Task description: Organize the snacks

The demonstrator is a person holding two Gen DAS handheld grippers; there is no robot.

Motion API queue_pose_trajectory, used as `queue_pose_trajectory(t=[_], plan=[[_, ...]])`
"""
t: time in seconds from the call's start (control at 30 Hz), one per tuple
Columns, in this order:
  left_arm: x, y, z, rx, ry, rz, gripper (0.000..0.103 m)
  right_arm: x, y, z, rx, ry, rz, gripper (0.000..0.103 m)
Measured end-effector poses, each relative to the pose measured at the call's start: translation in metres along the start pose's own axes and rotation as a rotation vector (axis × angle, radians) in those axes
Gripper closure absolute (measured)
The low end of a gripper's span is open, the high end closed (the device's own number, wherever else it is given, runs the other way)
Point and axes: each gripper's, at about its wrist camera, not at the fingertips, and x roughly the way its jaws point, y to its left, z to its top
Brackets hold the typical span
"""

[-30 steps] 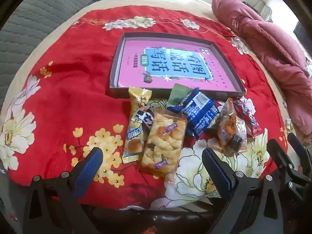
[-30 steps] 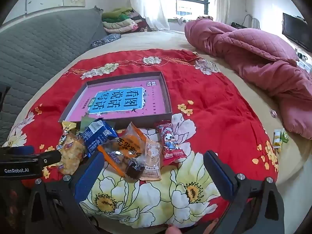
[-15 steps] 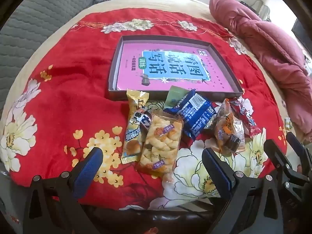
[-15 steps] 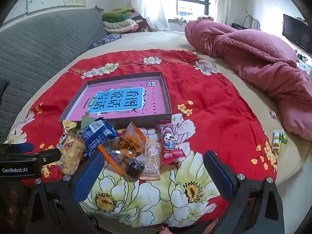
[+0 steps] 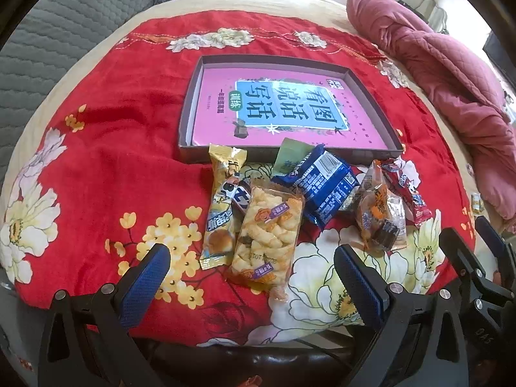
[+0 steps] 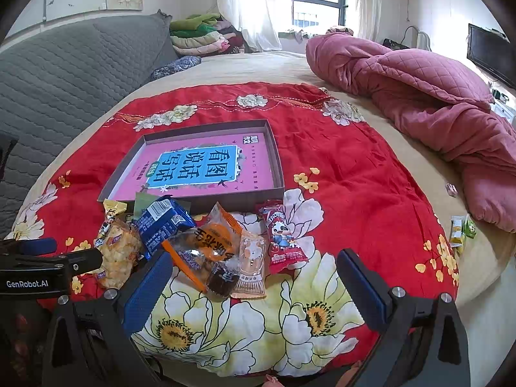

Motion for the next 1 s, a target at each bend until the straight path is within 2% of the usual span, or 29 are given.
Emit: queue_pose_trajectory(t=[1.0], plan=[[-0.0004,-0.0002,-0.0003,0.001,0.001,0.013,0.002,-0.0019,0.0006,0.0009,-0.007,-0.003,0.002,0.001]])
